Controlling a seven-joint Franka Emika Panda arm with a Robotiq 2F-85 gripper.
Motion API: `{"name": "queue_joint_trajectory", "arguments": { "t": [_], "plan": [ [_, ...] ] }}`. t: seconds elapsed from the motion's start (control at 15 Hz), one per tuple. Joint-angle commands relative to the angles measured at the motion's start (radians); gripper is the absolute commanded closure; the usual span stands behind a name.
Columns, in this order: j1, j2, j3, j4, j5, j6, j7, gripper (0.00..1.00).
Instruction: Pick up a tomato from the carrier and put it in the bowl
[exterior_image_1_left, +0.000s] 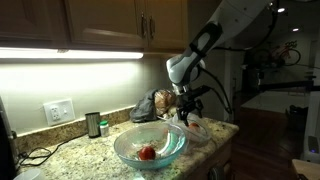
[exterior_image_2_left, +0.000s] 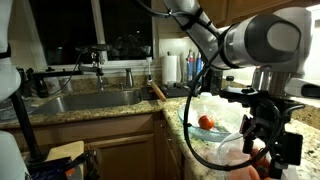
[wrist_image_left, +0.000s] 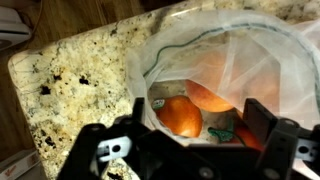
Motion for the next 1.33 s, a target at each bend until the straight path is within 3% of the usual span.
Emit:
{"name": "queue_joint_trajectory", "arguments": {
  "t": [0.0,0.4,1.27],
  "plan": [
    [0.012,0.023,-0.020,0.017,0.025,0.029,0.025,0.00],
    [0.020,0.043,-0.022,0.024,0.032,0.071,0.046,0.00],
    [0.075,0.025,-0.023,0.048,0.014,0.019,0.111,0.00]
  ]
}}
